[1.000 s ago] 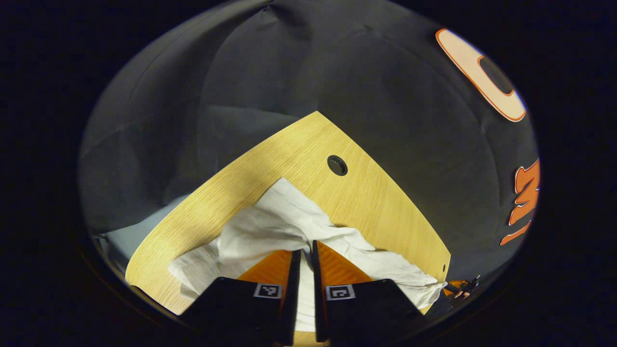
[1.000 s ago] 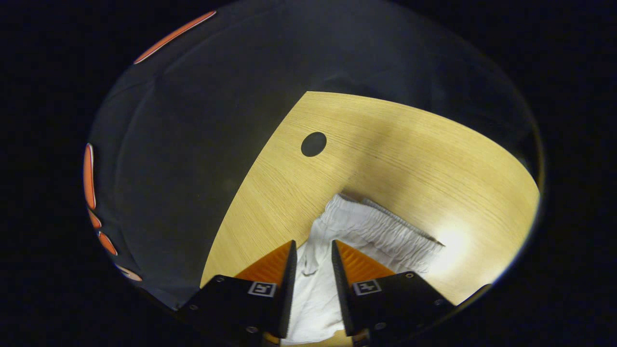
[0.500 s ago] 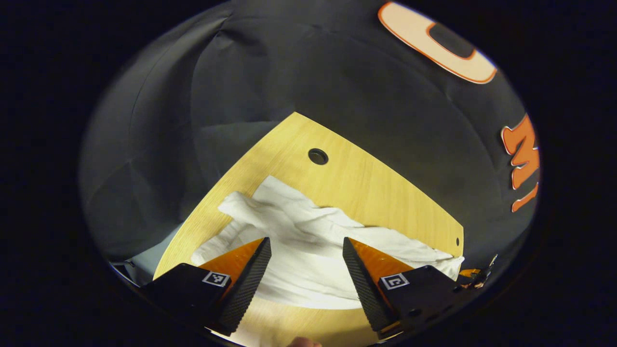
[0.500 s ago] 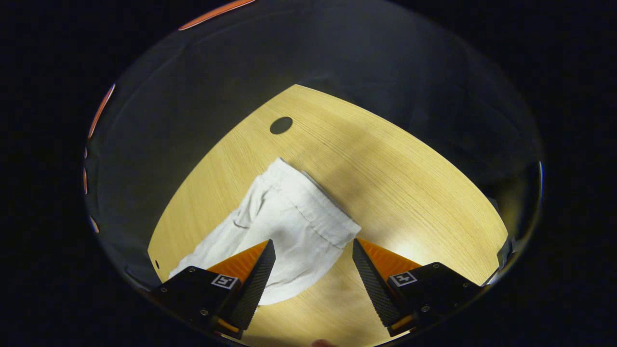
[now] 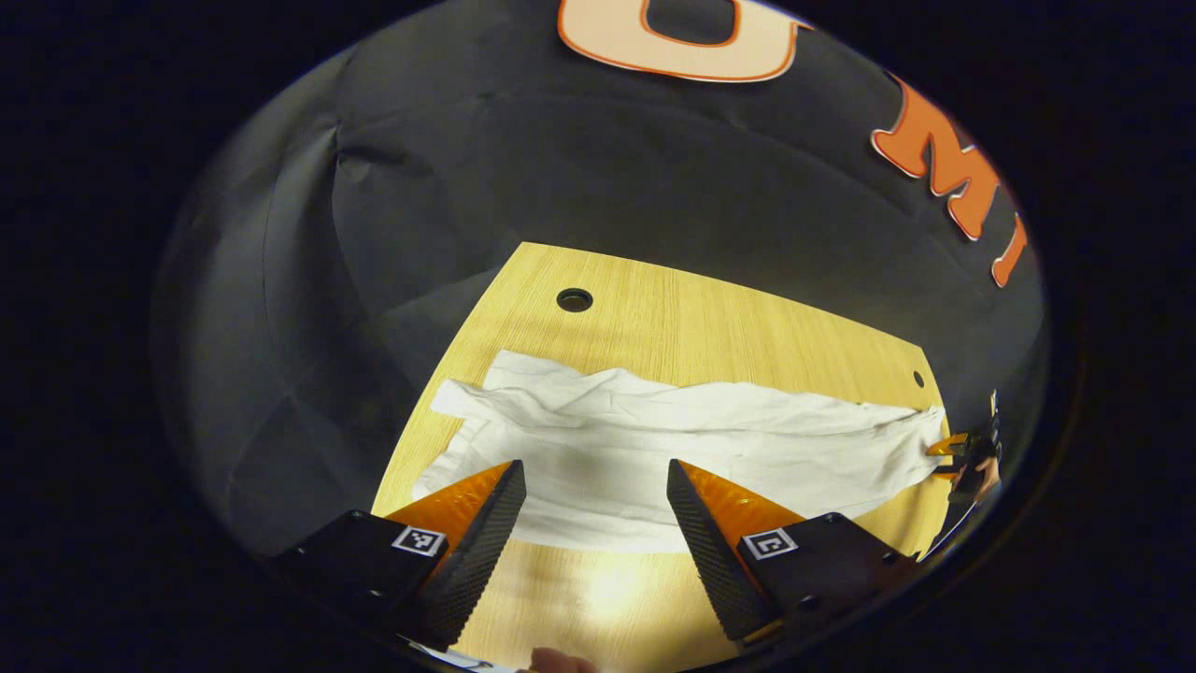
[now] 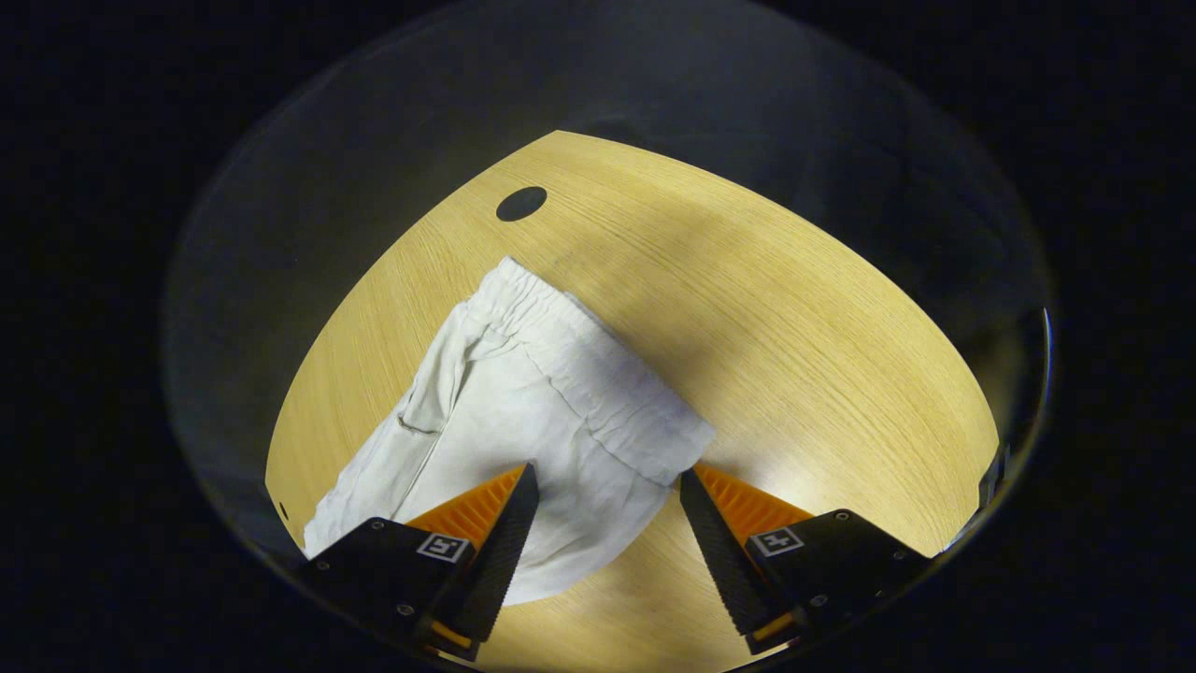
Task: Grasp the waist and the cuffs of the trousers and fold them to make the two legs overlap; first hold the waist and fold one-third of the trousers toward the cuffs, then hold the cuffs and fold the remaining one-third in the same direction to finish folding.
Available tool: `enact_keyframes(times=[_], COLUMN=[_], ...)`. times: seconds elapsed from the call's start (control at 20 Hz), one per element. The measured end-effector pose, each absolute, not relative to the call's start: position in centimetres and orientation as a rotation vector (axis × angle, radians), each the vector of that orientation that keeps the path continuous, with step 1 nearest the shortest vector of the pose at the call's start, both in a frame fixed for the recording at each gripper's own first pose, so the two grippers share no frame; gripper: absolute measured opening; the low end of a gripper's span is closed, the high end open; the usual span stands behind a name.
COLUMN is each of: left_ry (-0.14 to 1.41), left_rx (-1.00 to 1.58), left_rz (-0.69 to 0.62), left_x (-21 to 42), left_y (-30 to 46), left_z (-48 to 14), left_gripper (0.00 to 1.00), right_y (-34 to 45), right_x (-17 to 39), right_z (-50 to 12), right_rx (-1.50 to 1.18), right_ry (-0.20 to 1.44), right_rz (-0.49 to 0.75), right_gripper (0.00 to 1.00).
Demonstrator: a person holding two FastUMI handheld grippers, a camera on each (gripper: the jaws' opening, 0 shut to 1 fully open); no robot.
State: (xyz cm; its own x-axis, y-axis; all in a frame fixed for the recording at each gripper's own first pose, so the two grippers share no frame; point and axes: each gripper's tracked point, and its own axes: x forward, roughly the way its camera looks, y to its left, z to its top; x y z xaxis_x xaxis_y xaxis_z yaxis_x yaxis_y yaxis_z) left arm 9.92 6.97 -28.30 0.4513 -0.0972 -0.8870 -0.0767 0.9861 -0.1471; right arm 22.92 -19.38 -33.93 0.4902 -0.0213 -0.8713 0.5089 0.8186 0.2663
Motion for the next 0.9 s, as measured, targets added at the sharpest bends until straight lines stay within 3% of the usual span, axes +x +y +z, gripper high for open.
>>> enact_keyframes(times=[0.05,0.1,0.15,0.2,0.35,0.4,0.5,0.9], left_ry=[1.081,1.078,1.063,1.058,1.05,1.047,1.054,1.045], left_rx=[-0.15,-0.128,-0.084,-0.021,0.1,0.109,0.114,0.036], left_rz=[-0.015,-0.002,0.012,0.014,-0.013,-0.015,-0.023,-0.006], left_x=[9.7,9.4,8.9,8.9,8.6,8.4,7.5,5.0], left_y=[6.9,7.1,7.4,7.6,6.6,6.1,5.1,3.6], left_z=[-28.0,-27.7,-27.0,-26.9,-28.7,-29.4,-30.0,-28.5], left_gripper=[1.0,1.0,0.99,1.0,1.0,1.0,1.0,1.0], right_y=[-19.5,-20.0,-20.2,-20.2,-19.1,-19.1,-19.1,-17.4], right_x=[23.2,23.0,23.0,23.0,23.9,23.8,23.9,24.0], right_z=[-34.4,-34.4,-34.6,-34.6,-34.7,-34.7,-34.2,-25.9], right_rx=[0.523,0.48,0.445,0.416,0.478,0.509,0.538,0.435], right_ry=[1.018,1.007,1.008,0.999,0.937,0.919,0.897,0.692], right_rz=[-0.353,-0.368,-0.383,-0.391,-0.37,-0.369,-0.355,-0.203], right_gripper=[0.91,0.78,0.79,0.7,0.17,0.11,0.04,0.03])
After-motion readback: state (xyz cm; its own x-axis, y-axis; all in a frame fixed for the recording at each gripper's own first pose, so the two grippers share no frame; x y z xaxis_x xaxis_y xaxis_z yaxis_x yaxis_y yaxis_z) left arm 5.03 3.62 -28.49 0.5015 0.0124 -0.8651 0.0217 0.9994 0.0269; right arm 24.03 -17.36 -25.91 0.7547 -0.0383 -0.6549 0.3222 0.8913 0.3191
